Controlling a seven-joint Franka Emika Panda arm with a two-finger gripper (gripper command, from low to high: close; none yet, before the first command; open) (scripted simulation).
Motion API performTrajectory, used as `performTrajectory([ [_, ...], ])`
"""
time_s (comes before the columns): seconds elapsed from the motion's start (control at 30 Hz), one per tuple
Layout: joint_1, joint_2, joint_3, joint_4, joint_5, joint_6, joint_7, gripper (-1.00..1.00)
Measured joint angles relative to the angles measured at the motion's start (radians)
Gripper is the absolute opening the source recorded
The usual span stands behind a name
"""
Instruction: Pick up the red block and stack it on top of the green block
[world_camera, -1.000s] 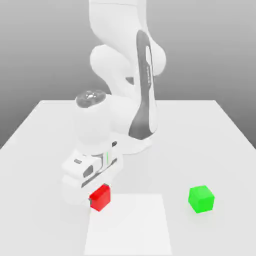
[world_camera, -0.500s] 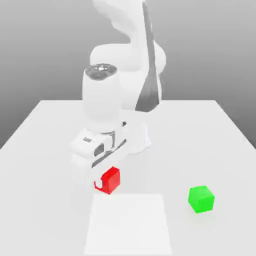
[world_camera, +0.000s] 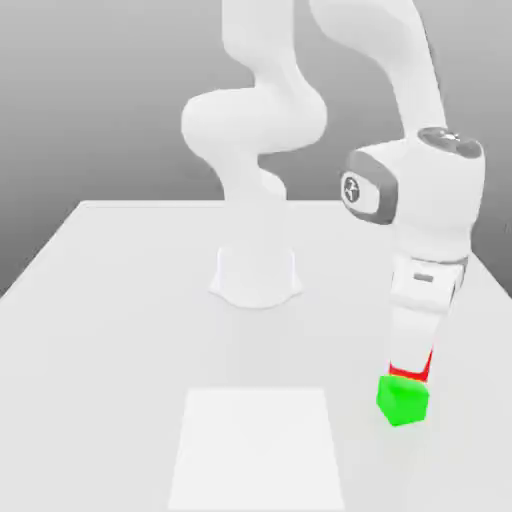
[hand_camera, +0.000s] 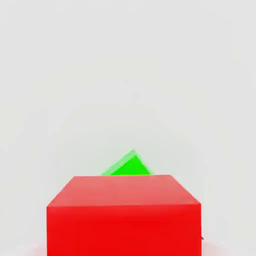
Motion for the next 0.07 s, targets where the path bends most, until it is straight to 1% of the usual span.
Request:
performTrajectory([
  [0.07, 0.000, 0.000, 0.000, 0.000, 0.000, 0.000, 0.000, 1.00],
])
